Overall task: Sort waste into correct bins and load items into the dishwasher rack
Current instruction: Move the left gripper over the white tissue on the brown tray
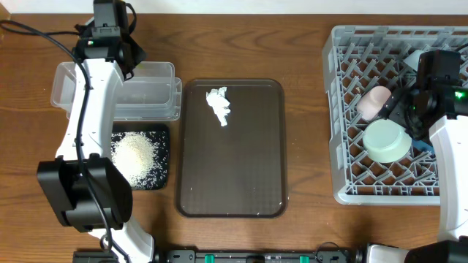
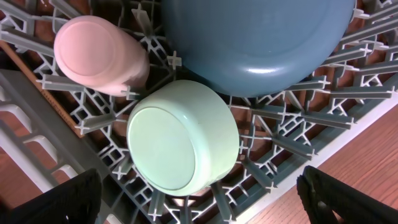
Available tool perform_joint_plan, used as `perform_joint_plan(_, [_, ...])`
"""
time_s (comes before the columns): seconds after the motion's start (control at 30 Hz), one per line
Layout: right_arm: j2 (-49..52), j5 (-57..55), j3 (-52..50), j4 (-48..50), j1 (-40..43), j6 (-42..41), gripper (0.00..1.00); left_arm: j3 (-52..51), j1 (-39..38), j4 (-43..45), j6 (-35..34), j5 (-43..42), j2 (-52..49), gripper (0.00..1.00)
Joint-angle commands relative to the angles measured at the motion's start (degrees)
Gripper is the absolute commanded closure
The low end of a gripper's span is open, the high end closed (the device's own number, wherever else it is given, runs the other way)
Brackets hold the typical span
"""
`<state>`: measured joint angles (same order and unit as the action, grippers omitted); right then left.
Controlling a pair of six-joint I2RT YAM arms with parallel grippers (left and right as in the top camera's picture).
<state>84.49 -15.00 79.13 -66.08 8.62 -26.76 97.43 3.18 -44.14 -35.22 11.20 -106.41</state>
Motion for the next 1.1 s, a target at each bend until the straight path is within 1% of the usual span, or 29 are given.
perform_joint_plan(0.0, [0.1,-0.6,0.4,0.0,0.0,-0.9,0.01,0.0,0.0,-1.2,-2.3,-1.0,-0.5,0.50])
perform_joint_plan(0.13, [0.1,-0.6,0.4,0.0,0.0,-0.9,0.01,0.0,0.0,-2.3,-4.3,-1.8,-0.5,0.50])
perform_joint_plan(0.27, [0.1,-0.6,0.4,0.0,0.0,-0.9,0.01,0.0,0.0,-2.3,-4.3,-1.7,-0.5,0.51])
perform_joint_plan(0.33, [0.1,-0.6,0.4,0.0,0.0,-0.9,0.01,0.0,0.0,-1.9,-4.3,-1.8,-0.5,0.54])
perform_joint_plan(0.4, [0.1,-0.6,0.4,0.0,0.0,-0.9,0.01,0.0,-0.2,-1.8,-4.3,-1.8,-0.5,0.54])
perform_joint_plan(0.47, [0.1,-0.6,0.4,0.0,0.0,-0.9,0.01,0.0,-0.7,-1.7,-0.8,-3.5,-0.5,0.54])
perform_joint_plan(0.6, [0.1,-0.6,0.4,0.0,0.0,-0.9,0.01,0.0,-1.5,-1.2,12.1,-12.0,-0.5,0.54])
perform_joint_plan(0.87, [0.1,-0.6,0.4,0.0,0.0,-0.9,0.01,0.0,-5.8,-2.5,27.1,-27.5,-0.4,0.54])
perform_joint_plan(1.0, [0.1,-0.6,0.4,0.0,0.0,-0.9,0.01,0.0,-11.3,-4.2,33.3,-28.1,-0.4,0.53])
perform_joint_plan(1.07, [0.1,-0.6,0.4,0.0,0.0,-0.9,0.01,0.0,-14.2,-4.7,34.0,-26.9,-0.4,0.49])
